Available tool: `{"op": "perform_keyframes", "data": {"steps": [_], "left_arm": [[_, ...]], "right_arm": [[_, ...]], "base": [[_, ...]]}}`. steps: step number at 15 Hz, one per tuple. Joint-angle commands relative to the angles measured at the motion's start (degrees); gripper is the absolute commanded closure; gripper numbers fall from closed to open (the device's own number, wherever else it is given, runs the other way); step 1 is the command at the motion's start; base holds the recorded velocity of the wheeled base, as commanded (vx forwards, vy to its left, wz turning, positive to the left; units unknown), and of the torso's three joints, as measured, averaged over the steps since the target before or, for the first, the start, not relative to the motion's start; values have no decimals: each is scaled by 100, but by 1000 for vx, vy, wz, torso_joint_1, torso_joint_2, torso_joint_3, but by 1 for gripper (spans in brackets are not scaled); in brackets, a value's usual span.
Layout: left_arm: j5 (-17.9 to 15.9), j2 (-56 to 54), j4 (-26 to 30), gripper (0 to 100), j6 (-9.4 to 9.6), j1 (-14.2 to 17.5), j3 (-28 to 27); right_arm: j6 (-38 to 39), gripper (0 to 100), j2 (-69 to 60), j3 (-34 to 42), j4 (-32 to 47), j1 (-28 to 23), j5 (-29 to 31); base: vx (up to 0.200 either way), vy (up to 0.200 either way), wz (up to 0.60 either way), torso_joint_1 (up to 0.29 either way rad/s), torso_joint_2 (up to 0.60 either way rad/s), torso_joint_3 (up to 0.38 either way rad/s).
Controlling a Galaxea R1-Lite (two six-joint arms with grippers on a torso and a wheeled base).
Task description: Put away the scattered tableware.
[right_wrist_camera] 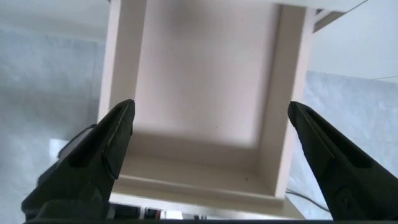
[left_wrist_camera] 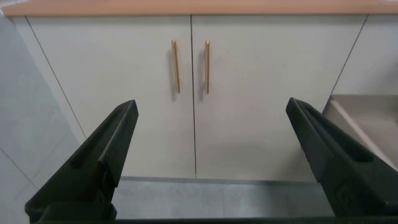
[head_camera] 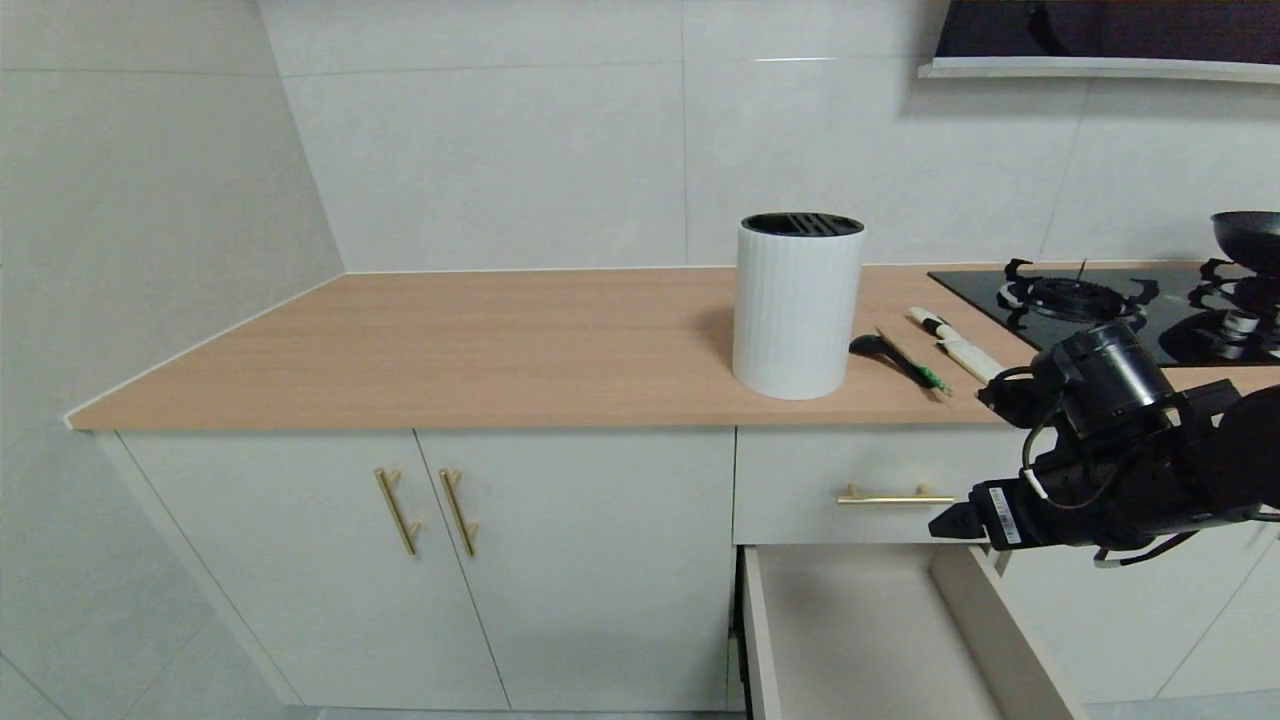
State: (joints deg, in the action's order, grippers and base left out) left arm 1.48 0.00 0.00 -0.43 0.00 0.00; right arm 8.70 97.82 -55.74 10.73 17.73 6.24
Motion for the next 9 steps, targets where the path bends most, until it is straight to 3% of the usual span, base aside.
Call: {"op": "perform_keyframes", "data": {"steps": [1, 4, 9], "left_arm": [[2, 0, 0, 0, -1, 0, 0], [2, 0, 0, 0, -1, 0, 0], [2, 0, 0, 0, -1, 0, 0]], "right_arm": [[0, 0, 18, 19, -9, 3, 0], [0, 0, 9, 28, -97, 3, 0], [-35, 0, 36, -122, -915, 38, 114]], "base": [[0, 0, 0, 203, -481, -281], [0, 0, 0, 146, -326, -191], [0, 0, 0, 13, -28, -18]]}}
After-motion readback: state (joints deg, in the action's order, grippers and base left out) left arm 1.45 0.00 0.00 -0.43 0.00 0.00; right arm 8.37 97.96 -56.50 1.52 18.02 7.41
